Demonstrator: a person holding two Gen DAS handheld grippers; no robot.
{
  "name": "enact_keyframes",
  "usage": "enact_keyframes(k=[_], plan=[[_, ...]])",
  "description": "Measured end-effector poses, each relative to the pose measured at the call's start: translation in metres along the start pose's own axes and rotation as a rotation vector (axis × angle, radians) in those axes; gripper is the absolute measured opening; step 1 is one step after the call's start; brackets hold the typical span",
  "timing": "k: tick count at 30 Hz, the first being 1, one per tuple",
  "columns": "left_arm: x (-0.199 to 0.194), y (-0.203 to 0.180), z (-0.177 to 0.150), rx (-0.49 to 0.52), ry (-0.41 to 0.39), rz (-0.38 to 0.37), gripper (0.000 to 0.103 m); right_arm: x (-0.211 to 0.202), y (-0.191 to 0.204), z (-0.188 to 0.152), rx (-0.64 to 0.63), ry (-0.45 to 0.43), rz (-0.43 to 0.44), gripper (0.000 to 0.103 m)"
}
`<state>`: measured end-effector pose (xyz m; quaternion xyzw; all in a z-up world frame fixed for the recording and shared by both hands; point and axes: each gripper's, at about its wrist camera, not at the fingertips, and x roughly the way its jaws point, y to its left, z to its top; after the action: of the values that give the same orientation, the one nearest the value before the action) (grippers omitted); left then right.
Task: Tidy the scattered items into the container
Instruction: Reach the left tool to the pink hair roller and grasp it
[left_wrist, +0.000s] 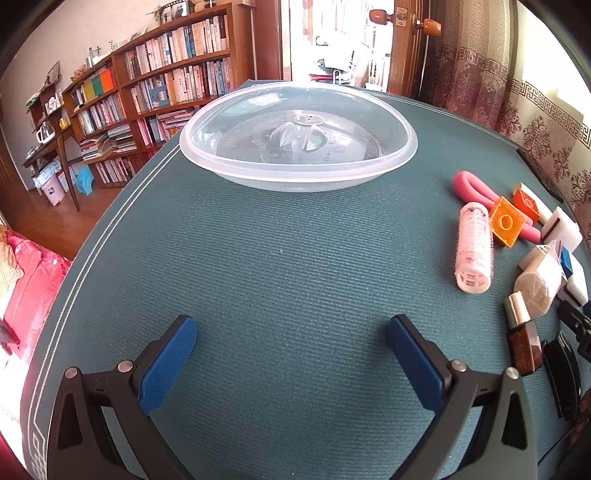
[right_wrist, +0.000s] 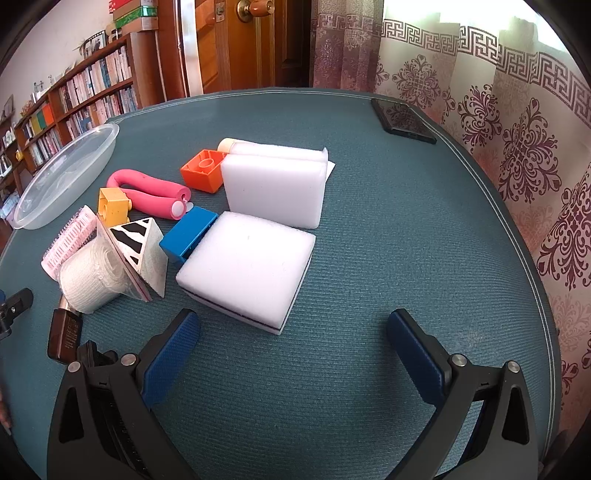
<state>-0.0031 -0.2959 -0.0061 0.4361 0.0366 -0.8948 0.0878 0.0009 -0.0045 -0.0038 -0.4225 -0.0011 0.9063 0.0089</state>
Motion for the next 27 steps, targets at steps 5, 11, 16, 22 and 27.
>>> enact_keyframes(k=[5,11,16,22,27], plan=[[0.000,0.002,0.000,-0.003,0.003,-0.004,0.103,-0.008,-0.002,-0.011,-0.032,0.005,0.020,0.103],[0.001,-0.007,0.001,0.067,-0.007,-0.050,0.103,-0.019,-0.006,-0.024,-0.059,0.011,0.040,0.103],[-0.002,-0.029,0.010,0.192,-0.034,-0.113,0.103,-0.022,-0.007,-0.028,-0.057,0.015,0.032,0.103],[-0.011,-0.052,0.032,0.328,-0.084,-0.201,0.103,-0.026,-0.007,-0.033,-0.043,0.017,0.023,0.103],[-0.010,-0.058,0.040,0.345,-0.079,-0.265,0.092,-0.026,-0.010,-0.031,-0.037,0.022,0.019,0.103]])
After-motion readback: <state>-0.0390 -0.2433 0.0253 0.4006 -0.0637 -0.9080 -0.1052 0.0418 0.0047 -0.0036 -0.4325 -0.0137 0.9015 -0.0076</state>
